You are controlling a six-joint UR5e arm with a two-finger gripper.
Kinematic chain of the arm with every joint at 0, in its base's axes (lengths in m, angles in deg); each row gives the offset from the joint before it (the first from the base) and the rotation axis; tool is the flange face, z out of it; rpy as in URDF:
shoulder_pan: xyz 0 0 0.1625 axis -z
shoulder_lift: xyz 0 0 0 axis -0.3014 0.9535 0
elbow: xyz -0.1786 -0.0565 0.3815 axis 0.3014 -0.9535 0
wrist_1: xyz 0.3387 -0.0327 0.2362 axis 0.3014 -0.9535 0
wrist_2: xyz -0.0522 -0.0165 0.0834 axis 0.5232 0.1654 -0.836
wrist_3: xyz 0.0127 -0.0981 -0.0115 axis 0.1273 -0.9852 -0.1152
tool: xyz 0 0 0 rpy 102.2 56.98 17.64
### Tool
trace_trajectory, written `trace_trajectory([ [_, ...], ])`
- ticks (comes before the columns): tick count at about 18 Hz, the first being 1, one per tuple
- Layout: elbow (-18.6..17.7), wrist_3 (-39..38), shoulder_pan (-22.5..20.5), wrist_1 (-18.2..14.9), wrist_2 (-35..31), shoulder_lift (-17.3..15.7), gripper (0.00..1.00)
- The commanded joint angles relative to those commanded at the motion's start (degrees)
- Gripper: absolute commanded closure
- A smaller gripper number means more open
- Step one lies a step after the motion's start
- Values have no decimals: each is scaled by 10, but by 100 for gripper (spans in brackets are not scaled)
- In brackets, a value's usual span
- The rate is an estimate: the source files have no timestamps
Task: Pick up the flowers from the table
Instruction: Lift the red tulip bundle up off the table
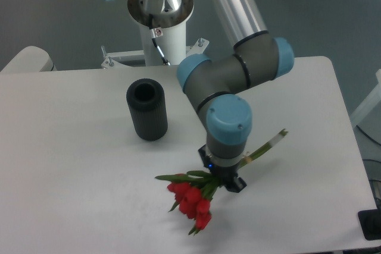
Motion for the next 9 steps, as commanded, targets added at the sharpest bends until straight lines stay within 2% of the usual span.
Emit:
trace_trajectory([
  [5, 28, 58, -16, -34, 7, 6, 88],
  [9, 28, 64, -19, -36, 7, 7, 88],
])
